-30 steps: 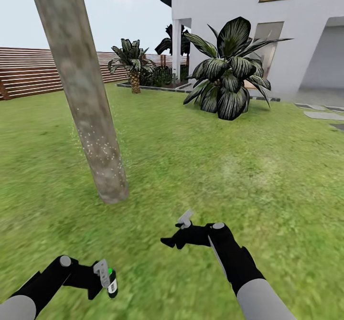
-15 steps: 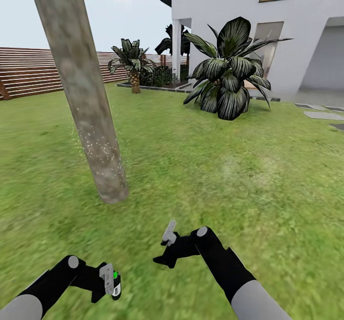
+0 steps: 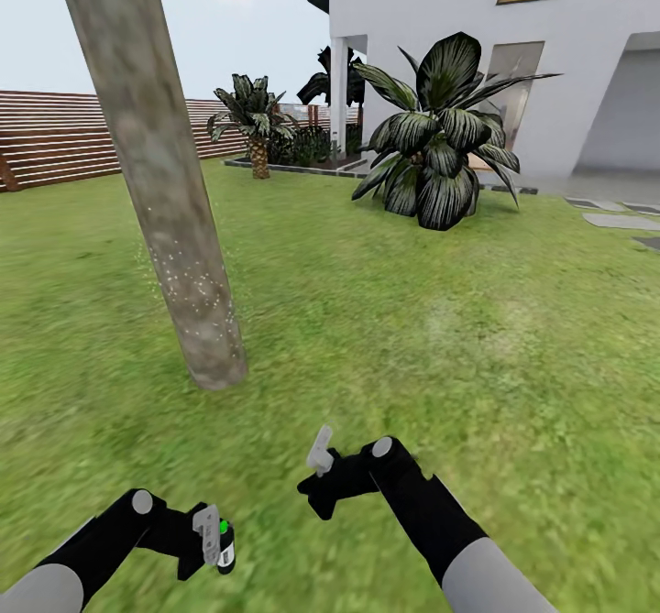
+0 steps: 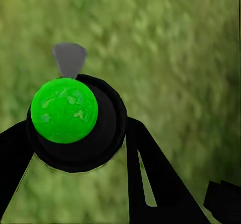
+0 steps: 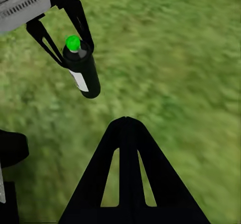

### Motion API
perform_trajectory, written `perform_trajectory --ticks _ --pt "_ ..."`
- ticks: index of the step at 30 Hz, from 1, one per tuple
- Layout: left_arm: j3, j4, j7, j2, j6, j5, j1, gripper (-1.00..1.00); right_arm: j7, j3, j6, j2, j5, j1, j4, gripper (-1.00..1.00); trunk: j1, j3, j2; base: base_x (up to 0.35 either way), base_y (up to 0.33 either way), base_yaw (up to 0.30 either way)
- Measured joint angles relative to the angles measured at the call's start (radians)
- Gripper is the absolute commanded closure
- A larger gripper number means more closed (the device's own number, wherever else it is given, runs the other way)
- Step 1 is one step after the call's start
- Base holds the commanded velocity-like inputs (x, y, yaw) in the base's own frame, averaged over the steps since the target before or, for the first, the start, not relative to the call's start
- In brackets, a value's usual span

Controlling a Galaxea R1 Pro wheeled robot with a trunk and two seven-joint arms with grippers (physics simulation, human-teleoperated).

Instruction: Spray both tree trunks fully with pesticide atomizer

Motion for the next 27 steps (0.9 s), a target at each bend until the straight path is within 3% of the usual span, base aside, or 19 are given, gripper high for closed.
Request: perform_trajectory --ticks 3,7,11,18,22,27 --pt "0.0 0.001 -0.002 -0.025 -0.029 -0.007 0.0 1.0 0.0 0.028 0.0 0.004 0.0 0.0 -0.001 1.0 0.0 0.0 0.0 0.0 0.0 0.0" --pt "0.0 0.001 -0.003 -0.077 -0.032 -0.072 0.0 1.0 0.0 0.048 -0.001 0.007 -0.001 0.0 -0.006 1.0 0.0 0.0 0.0 0.0 0.0 0.0" --pt "0.0 0.002 -0.003 -0.107 -0.038 -0.082 -0.001 1.0 0.0 0.05 -0.001 0.008 -0.002 0.0 -0.016 1.0 0.0 0.0 0.0 0.0 0.0 0.0" --pt "0.004 -0.002 -0.043 -0.124 -0.066 -0.074 -0.007 1.0 0.0 0.05 -0.026 0.005 0.0 0.0 -0.012 1.0 0.0 0.0 0.0 0.0 0.0 0.0" --pt "0.006 -0.027 -0.061 -0.126 -0.074 -0.009 -0.008 1.0 0.0 0.05 -0.037 0.002 0.001 0.0 -0.009 1.0 0.0 0.0 0.0 0.0 0.0 0.0" --pt "0.005 -0.034 -0.085 -0.151 -0.073 0.008 -0.014 1.0 0.0 0.05 -0.038 0.002 0.001 0.0 -0.008 1.0 0.0 0.0 0.0 0.0 0.0 0.0"
